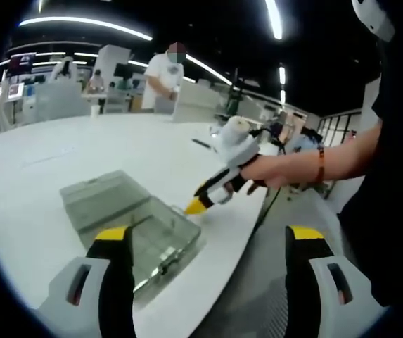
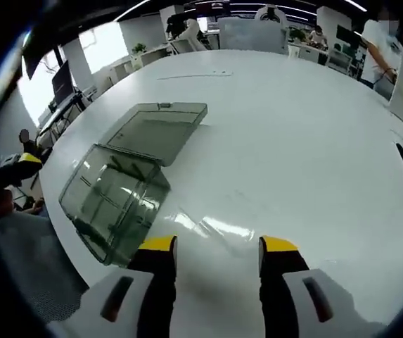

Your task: Insert the divider into the dual guide fixture by aligning both edges with the guide slots and pushing it downward to the bottom, including one-sided entry, uneven engagement, binding, and posture correction.

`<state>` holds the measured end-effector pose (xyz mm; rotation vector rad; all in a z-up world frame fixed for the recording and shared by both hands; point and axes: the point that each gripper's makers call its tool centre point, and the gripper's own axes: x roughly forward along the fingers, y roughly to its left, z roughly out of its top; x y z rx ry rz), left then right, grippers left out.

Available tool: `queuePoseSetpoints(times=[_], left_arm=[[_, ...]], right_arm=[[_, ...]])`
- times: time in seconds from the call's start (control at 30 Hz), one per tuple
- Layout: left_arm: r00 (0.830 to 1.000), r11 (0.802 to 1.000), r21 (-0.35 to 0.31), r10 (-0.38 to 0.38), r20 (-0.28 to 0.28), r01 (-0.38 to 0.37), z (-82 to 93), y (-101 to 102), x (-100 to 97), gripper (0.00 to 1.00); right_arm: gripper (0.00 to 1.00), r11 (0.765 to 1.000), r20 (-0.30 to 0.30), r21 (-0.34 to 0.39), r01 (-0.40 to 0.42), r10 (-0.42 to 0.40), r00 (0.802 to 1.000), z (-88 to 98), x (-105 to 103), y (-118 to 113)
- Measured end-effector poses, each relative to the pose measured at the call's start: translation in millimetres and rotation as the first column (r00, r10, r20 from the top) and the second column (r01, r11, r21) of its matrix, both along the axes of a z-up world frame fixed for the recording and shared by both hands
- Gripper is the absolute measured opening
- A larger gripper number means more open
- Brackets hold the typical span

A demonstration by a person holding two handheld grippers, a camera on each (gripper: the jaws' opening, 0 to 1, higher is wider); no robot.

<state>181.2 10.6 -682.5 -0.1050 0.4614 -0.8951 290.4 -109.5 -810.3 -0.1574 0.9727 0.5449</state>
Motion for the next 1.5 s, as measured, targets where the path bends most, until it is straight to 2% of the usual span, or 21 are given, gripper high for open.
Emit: queuePoseSetpoints(times=[0.4, 0.47, 0.53, 0.63, 0.87, 0.93, 1.17, 1.5], left_arm=[[1.000, 1.000, -0.014, 0.013, -0.002, -0.013, 0.0, 3.7, 0.4, 0.87], [1.000, 1.000, -0.015, 0.015, -0.004, -0.015, 0.0, 3.9, 0.2, 0.87], [1.000, 1.000, -0.015, 0.016, -0.004, -0.016, -0.1, 4.5, 0.0, 0.87], [1.000, 1.000, -0.017, 0.019, -0.011, -0.019, -1.6, 6.4, 0.0, 0.87], [1.000, 1.000, -0.020, 0.022, -0.011, -0.023, -2.7, 9.9, 2.6, 0.87], [1.000, 1.000, -0.021, 0.021, -0.011, -0.021, -2.9, 9.1, 2.9, 0.87], [1.000, 1.000, -0.025, 0.015, -0.012, -0.015, -4.3, 7.3, 2.1, 0.86], [1.000, 0.999, -0.031, 0.010, -0.010, -0.010, -3.1, 4.1, 1.4, 0.85]], right_arm=[[0.45, 1.000, -0.026, -0.010, -0.014, 0.013, 1.000, -6.5, -5.4, 9.7], [0.46, 0.999, -0.032, -0.041, -0.015, 0.014, 0.999, -8.6, -4.9, 7.2], [0.48, 0.998, -0.015, -0.051, -0.022, 0.022, 1.000, -7.4, -2.6, 7.2], [0.47, 0.999, -0.025, -0.052, -0.011, 0.010, 1.000, -9.5, -0.4, 7.9], [0.53, 0.991, 0.027, -0.133, 0.002, 0.002, 1.000, -11.1, 8.4, 2.7], [0.54, 0.991, 0.030, -0.134, 0.008, -0.004, 1.000, -10.3, 8.3, 1.8], [0.50, 0.982, 0.005, -0.177, -0.062, 0.063, 0.998, -8.5, 0.4, -5.0], [0.38, 0.986, -0.009, -0.164, -0.021, 0.019, 1.000, -9.5, -7.8, -26.7]])
